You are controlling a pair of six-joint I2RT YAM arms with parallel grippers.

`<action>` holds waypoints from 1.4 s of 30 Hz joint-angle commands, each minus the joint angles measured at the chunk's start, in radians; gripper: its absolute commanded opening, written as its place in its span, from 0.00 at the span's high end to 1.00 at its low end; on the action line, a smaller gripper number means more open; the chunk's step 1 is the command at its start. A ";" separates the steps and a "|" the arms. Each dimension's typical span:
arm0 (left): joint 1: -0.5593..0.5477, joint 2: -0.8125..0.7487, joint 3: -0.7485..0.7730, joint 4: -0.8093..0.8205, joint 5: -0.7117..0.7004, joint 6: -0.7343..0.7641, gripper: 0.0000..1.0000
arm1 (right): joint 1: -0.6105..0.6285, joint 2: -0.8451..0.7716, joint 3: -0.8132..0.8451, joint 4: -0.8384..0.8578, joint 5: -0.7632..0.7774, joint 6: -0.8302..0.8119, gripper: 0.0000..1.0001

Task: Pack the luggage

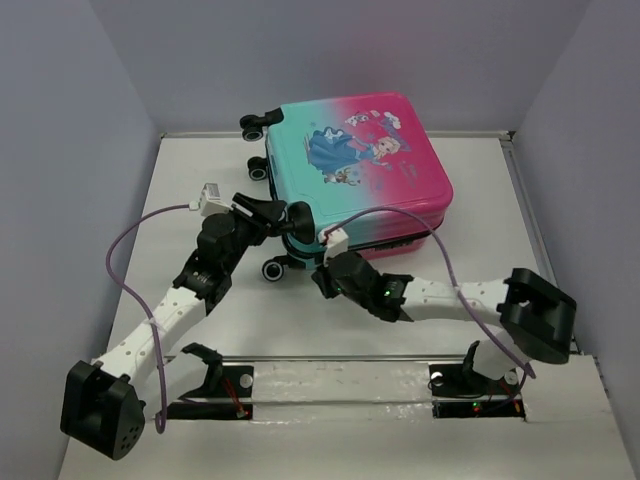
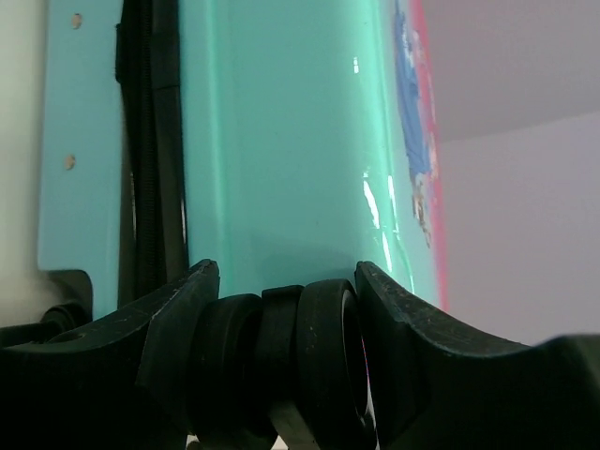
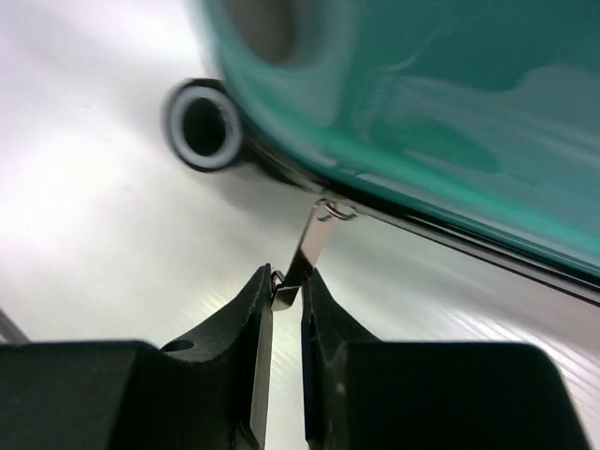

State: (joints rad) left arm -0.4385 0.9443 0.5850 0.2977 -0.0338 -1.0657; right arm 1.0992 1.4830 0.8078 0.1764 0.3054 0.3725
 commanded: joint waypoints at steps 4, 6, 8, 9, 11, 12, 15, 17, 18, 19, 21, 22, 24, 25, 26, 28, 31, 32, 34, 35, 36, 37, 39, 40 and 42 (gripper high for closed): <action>-0.040 -0.019 0.042 -0.080 0.225 0.210 0.94 | 0.126 0.013 -0.062 0.239 -0.266 -0.001 0.93; -0.025 -0.016 0.035 -0.081 0.229 0.217 0.94 | 0.116 -0.044 -0.116 0.233 -0.244 -0.003 0.93; -0.023 0.017 0.033 -0.072 0.247 0.219 0.94 | 0.088 -0.110 -0.174 0.224 -0.232 -0.001 0.93; -0.026 0.030 0.029 -0.057 0.262 0.210 0.94 | 0.088 -0.125 -0.188 0.221 -0.224 0.000 0.93; -0.054 0.063 0.007 0.015 0.285 0.162 0.94 | 0.079 -0.161 -0.217 0.222 -0.215 0.006 0.93; -0.078 0.089 0.022 0.032 0.275 0.153 0.94 | 0.079 -0.177 -0.238 0.221 -0.210 0.017 0.93; -0.236 0.152 0.076 0.032 0.167 0.167 0.94 | 0.079 -0.304 -0.291 0.200 -0.195 0.042 0.93; -0.279 0.244 0.136 0.037 0.144 0.173 0.94 | 0.079 -0.453 -0.343 0.114 -0.155 0.071 0.93; -0.293 0.287 0.151 0.078 0.138 0.170 0.94 | 0.079 -0.499 -0.361 0.062 -0.134 0.092 0.93; -0.293 0.306 0.154 0.108 0.129 0.152 0.94 | 0.079 -0.536 -0.386 0.048 -0.137 0.100 0.93; -0.293 0.356 0.186 0.152 0.138 0.138 0.94 | 0.079 -0.553 -0.400 0.057 -0.164 0.130 0.93; -0.293 0.431 0.266 0.155 0.162 0.144 0.94 | 0.079 -0.525 -0.403 0.119 -0.219 0.150 0.93; -0.315 0.525 0.387 0.120 0.222 0.168 0.93 | 0.116 -0.371 -0.369 0.195 -0.227 0.140 0.93; -0.322 0.545 0.416 0.103 0.233 0.180 0.91 | 0.125 -0.321 -0.348 0.213 -0.217 0.131 0.93; -0.330 0.565 0.444 0.078 0.232 0.217 0.84 | 0.125 -0.278 -0.314 0.257 -0.212 0.120 0.93; -0.333 0.567 0.487 0.005 0.216 0.257 0.73 | 0.137 -0.214 -0.308 0.303 -0.198 0.103 0.93; -0.309 0.513 0.518 -0.115 0.051 0.360 0.30 | 0.137 -0.277 -0.350 0.310 -0.141 0.118 0.93; -0.295 0.490 0.518 -0.130 0.051 0.378 0.24 | 0.137 -0.309 -0.364 0.292 -0.117 0.124 0.93; -0.240 0.421 0.535 -0.185 -0.018 0.418 0.10 | 0.137 -0.416 -0.400 0.199 -0.051 0.135 0.93; -0.212 0.395 0.538 -0.199 -0.011 0.429 0.09 | 0.137 -0.450 -0.407 0.164 -0.033 0.141 0.93; -0.182 0.349 0.545 -0.221 0.000 0.441 0.09 | 0.137 -0.484 -0.415 0.102 -0.007 0.152 0.93; -0.151 0.332 0.559 -0.247 0.000 0.478 0.09 | 0.137 -0.516 -0.430 0.080 0.003 0.154 0.93; -0.059 0.295 0.601 -0.325 -0.044 0.530 0.09 | 0.137 -0.595 -0.433 -0.007 0.044 0.183 0.93; -0.028 0.291 0.611 -0.347 -0.087 0.574 0.09 | 0.137 -0.618 -0.435 -0.032 0.060 0.190 0.93; 0.076 0.297 0.634 -0.364 -0.074 0.604 0.13 | 0.137 -0.674 -0.433 -0.086 0.102 0.190 0.93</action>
State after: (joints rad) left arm -0.4923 1.2797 1.1404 0.0078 -0.0315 -0.6060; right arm 1.2369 0.8963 0.3866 0.2382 0.2810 0.5304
